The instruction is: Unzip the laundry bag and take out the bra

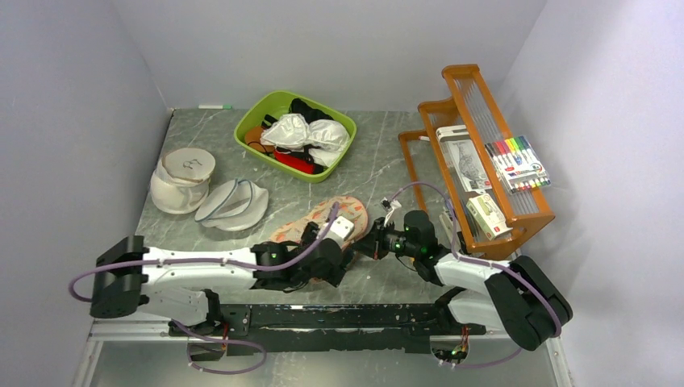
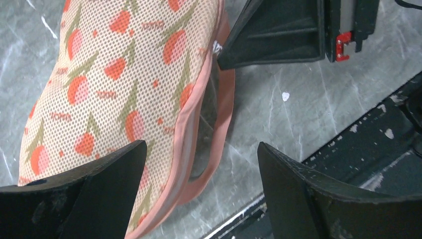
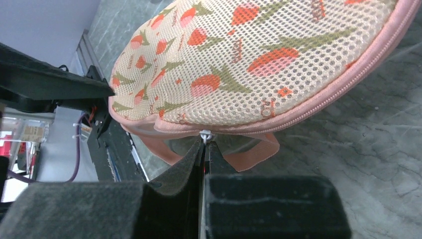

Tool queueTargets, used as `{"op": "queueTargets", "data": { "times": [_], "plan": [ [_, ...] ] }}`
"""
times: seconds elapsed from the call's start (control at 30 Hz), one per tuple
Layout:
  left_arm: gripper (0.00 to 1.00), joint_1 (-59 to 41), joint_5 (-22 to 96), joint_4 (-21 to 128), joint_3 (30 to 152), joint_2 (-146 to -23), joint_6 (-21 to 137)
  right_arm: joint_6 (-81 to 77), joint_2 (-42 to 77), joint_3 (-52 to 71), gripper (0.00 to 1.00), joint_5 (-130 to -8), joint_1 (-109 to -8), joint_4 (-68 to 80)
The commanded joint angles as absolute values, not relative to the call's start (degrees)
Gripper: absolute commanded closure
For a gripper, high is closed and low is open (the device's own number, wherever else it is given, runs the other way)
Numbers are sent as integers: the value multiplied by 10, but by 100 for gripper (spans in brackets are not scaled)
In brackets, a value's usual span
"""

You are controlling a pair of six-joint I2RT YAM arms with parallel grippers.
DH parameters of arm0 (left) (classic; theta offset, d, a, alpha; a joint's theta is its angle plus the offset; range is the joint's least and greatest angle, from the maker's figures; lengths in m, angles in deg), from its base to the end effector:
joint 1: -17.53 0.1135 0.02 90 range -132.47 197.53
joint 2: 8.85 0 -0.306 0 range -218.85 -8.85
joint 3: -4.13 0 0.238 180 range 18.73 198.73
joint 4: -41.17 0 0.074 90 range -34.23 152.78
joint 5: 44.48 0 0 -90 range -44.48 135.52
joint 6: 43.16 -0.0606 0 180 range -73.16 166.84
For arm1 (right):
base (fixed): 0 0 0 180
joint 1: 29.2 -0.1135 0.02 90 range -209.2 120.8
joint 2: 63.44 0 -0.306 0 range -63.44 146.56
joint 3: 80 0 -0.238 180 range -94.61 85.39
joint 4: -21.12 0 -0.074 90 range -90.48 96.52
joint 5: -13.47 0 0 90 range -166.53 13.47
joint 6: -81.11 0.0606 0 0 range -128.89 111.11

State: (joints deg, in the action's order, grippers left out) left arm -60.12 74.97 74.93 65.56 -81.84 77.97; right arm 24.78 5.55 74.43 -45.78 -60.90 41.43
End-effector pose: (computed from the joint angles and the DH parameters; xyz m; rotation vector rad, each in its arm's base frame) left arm 0.0832 -0.2406 0.2683 0.6675 2.1704 -0.4088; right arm 0.1531 0.1310 0.1861 -0.3463 2.1128 1.2389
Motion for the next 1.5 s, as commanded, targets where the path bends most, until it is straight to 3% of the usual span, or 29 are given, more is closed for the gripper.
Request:
{"op": "queueTargets", "data": {
  "times": [0.0,0.3,0.5,0.73,0.83,0.9,0.97,1.13,1.37,1.47],
  "plan": [
    [7,-593,775,685,688,-870,725,259,36,742,100,-442,-616,431],
    [23,-571,805,667,739,-968,660,277,29,743,100,-446,-636,436],
    [44,-564,832,681,753,-1007,649,281,34,748,100,-460,-661,440],
    [62,-563,835,683,742,-1015,648,287,52,738,100,-466,-670,443],
    [62,-561,832,680,726,-1009,655,283,50,733,100,-470,-671,432],
    [51,-561,822,677,715,-1005,664,285,44,735,100,-470,-671,426],
    [50,-561,810,664,700,-998,688,288,34,739,100,-470,-672,425],
    [73,-561,802,667,692,-989,699,284,18,734,100,-487,-672,397],
    [91,-560,765,667,656,-920,698,278,-13,728,100,-558,-672,340],
    [93,-560,764,674,633,-882,709,272,-38,725,100,-602,-671,299]
  ]
}}
